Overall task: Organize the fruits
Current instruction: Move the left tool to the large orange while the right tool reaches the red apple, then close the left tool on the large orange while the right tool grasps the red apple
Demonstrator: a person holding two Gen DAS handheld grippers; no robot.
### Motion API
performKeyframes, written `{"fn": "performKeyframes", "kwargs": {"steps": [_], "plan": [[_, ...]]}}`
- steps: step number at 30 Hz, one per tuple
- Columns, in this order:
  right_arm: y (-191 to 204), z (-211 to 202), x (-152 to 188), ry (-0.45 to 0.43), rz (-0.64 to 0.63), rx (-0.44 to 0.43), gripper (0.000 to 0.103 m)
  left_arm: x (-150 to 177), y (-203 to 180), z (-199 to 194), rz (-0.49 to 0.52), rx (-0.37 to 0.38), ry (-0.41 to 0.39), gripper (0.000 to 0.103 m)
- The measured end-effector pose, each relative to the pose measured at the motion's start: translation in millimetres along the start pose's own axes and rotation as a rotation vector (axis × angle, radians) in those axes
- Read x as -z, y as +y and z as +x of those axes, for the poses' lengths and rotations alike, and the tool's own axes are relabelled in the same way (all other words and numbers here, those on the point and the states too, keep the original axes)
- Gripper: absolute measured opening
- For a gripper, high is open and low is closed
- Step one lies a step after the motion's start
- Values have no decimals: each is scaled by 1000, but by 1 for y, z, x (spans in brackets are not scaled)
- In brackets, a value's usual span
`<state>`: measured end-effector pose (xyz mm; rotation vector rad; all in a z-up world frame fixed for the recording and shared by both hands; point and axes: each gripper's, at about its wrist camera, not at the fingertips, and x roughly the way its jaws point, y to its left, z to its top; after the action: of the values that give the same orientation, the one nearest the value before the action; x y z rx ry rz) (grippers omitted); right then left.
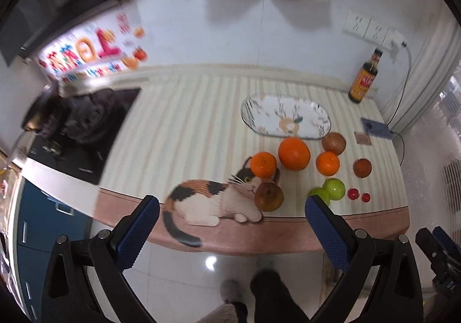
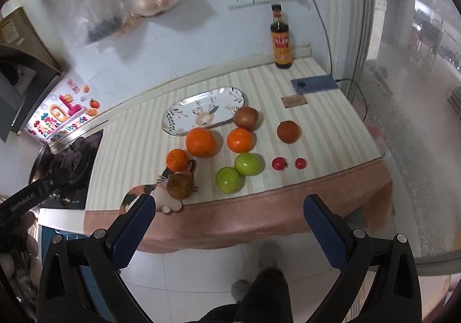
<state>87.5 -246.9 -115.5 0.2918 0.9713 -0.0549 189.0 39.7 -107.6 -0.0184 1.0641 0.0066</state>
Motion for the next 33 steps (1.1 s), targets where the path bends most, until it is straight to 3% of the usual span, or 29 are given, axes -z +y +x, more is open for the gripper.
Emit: {"fn": "performKeyframes", "kwargs": {"steps": [9,11,14,19,24,27,29,33], "plan": [[-35,147,-84,159,2,-34,103,-64,-58,158,-89,108,375,102],[-42,178,-100,209,4,-44,103,-73,-71,195,-123,123,454,94],[-54,226,-119,292,20,-63,102,-83,-91,239,-144,129,550,90],[-76,286,-137,383,75,-98,101,-93,-113,290,-144,119,631,90],[-86,317,-153,426,61,-113,101,-92,-123,315,-154,111,666,89],[-79,339,-165,462,-8,-117,101,-95,-125,320,-141,66,637,88],[-71,351,-171,477,-53,-113,101,-96,-126,320,-117,35,611,76],[-58,382,-179,523,-94,-108,101,-96,-128,321,-77,27,605,72]]}}
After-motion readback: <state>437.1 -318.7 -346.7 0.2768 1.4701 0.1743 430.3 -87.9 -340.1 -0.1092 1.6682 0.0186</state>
